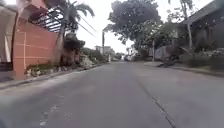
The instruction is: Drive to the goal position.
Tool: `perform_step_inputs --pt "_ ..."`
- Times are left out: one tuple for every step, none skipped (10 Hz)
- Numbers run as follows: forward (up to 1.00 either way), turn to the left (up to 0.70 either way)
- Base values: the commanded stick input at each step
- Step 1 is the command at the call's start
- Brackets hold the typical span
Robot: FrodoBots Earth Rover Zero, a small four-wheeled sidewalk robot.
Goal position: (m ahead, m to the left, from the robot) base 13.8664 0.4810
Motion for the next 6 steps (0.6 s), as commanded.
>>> perform_step_inputs --pt "1.00 0.02" --pt "1.00 0.02" --pt "1.00 0.02" --pt "1.00 0.02" --pt "1.00 0.02" --pt "1.00 0.02"
